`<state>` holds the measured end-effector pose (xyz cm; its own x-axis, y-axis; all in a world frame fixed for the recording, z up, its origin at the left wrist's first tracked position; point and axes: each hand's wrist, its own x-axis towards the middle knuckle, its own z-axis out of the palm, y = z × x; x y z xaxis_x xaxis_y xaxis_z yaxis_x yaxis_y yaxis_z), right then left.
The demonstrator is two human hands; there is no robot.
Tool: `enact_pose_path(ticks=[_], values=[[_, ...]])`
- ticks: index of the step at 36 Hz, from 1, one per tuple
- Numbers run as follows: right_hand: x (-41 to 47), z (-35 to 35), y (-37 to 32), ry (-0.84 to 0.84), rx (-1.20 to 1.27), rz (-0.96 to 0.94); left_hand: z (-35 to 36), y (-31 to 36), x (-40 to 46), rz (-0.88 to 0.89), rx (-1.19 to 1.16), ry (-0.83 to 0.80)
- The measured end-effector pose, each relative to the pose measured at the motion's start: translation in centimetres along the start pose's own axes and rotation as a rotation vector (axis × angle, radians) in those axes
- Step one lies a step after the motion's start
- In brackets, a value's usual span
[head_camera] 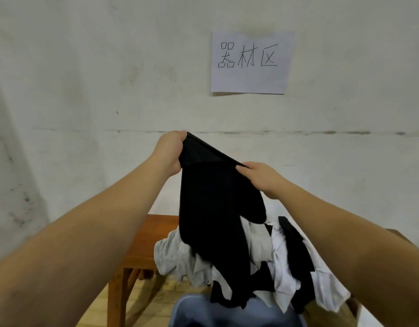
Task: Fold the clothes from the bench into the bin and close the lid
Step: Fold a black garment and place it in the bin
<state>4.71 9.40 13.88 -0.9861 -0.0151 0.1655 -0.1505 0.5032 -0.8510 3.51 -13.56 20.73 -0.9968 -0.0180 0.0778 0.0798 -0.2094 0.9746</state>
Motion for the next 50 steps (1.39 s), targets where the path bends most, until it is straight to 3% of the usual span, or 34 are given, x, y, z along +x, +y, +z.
enact_pose_path(ticks=[3,6,9,12,15,24,31,35,44,50], values=[[-0.9,-0.9,-0.6,0.031,0.229,0.027,-0.6,0.0,-0.5,0.063,0.177,-0.037],[-1.6,-2.4,-2.7,0.108,0.36,-0.004,-1.6,0.5,-0.6,0.233,0.462,-0.081],[-2.5,-4.1,-5.4,0.187,0.23,-0.089,-1.7,1.4,-1.4,0.442,1.024,-0.079],[-3.6,-5.2,-7.8,0.228,0.007,-0.163,-1.3,1.9,-2.9,0.522,1.562,-0.119],[-4.1,-5.8,-8.9,0.238,-0.236,-0.222,-1.3,1.8,-3.5,0.541,1.84,-0.125],[-5.8,-8.1,-6.6,-0.03,-0.747,-0.188,-3.2,2.2,-3.6,0.488,1.497,0.069],[-6.1,-9.6,-1.7,-0.036,-0.902,0.066,-4.1,2.9,-3.4,0.446,1.259,0.052],[-6.6,-10.5,1.4,-0.056,-0.643,0.142,-5.0,3.1,-3.6,0.363,1.222,0.08],[-7.5,-10.2,1.4,0.104,-0.015,0.103,-6.3,1.7,-3.1,0.086,0.966,0.117],[-7.8,-7.5,-1.0,0.124,0.251,0.055,-5.7,-1.4,-3.7,-0.142,0.475,0.113]])
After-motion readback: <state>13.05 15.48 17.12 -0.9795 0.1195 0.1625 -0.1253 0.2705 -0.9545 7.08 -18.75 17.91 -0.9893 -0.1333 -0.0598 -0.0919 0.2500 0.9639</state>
